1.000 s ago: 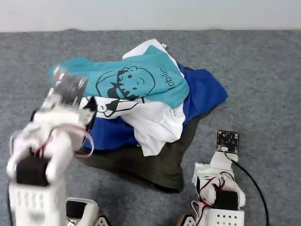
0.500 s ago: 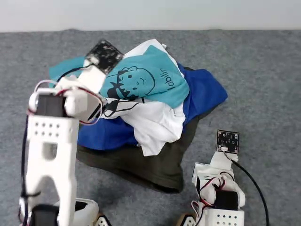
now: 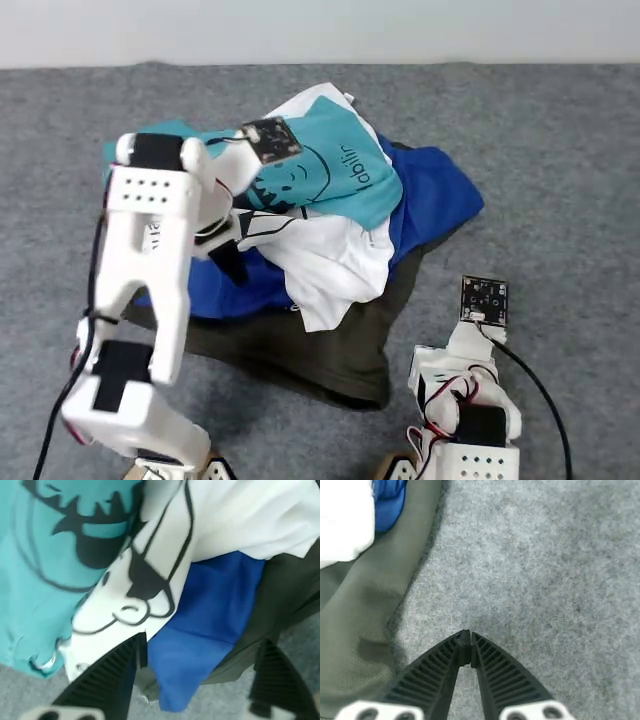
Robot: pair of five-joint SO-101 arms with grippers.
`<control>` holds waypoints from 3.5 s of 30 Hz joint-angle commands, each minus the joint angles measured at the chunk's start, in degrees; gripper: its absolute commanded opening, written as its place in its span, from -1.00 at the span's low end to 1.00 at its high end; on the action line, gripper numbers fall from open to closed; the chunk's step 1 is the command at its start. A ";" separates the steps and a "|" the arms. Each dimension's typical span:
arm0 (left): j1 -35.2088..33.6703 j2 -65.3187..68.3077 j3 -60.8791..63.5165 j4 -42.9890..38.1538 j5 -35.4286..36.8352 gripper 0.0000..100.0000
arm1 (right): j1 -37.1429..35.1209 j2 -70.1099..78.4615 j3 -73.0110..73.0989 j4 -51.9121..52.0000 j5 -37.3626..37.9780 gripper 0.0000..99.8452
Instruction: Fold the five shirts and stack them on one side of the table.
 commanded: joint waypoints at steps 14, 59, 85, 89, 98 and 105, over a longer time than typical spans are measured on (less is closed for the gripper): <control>0.09 20.13 -2.15 -9.41 -0.70 -0.43 | -0.04 -0.92 0.62 0.31 -0.18 -0.98; -54.86 -13.98 -28.62 -13.71 12.75 -0.99 | -0.04 -0.92 0.62 0.31 -0.18 -0.98; -58.46 -18.64 -24.57 -10.99 0.97 -0.39 | -0.04 -0.92 0.62 0.31 -0.18 -0.98; -54.33 -20.48 -24.48 -10.90 4.66 -0.39 | -0.04 -0.92 0.62 0.31 -0.18 -0.98; -52.75 -22.59 -24.57 -5.71 8.00 -0.47 | -0.04 -0.92 0.62 0.31 -0.18 -0.98; -66.73 -22.51 -20.09 -21.10 8.26 -0.74 | -0.04 -0.92 0.62 0.31 -0.18 -0.98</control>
